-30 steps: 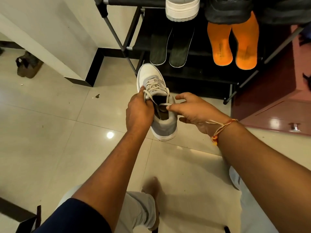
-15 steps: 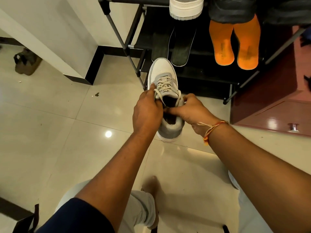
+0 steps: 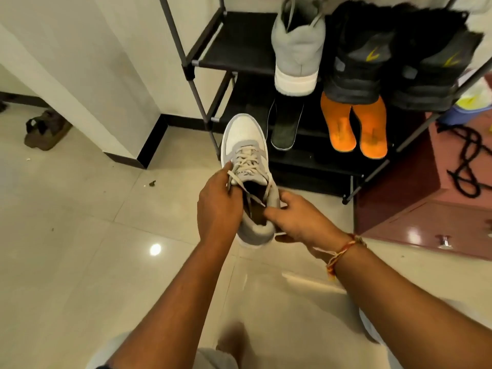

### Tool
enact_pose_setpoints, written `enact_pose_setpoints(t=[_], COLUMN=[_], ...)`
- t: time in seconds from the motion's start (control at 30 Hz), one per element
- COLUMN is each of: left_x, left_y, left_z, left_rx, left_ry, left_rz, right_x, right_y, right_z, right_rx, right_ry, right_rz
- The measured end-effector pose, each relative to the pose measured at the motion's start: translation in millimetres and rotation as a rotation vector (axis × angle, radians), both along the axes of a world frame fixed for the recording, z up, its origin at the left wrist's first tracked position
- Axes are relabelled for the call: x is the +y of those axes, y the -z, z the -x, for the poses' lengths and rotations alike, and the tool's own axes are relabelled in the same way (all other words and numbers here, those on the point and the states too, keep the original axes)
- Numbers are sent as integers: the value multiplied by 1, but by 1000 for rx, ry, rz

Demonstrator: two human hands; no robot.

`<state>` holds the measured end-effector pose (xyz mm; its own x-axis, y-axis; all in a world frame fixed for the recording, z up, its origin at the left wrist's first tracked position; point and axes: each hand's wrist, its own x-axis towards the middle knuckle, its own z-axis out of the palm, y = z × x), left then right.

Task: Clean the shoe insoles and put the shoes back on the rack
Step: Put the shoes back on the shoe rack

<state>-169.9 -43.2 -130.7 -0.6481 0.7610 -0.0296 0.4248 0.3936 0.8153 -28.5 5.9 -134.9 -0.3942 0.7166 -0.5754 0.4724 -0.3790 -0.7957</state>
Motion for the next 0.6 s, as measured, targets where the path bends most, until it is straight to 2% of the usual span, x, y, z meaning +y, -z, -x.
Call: enact_pose_setpoints(t=[0.13,0.23,0.37,0.47,0.6], left_x=[-11,-19,-26,-21,-7], left_y=[-23,-49,-64,-64,-59], left_z=[14,23,36,43,45], left_rx=[-107,-347,-484,-541,-606], left_ry=[57,109,-24,-127,-180], left_rz=[-137,-355,-567,-558,-455], right_x=[-8,-8,3,27,77], right_y=[-22,-48,-81,-100,-136], right_z=[10,19,39,56,84], right_rx=[-22,101,141,98,35], right_ry=[67,173,227,226,210], right_rz=[-166,-175,-211,-289,-442])
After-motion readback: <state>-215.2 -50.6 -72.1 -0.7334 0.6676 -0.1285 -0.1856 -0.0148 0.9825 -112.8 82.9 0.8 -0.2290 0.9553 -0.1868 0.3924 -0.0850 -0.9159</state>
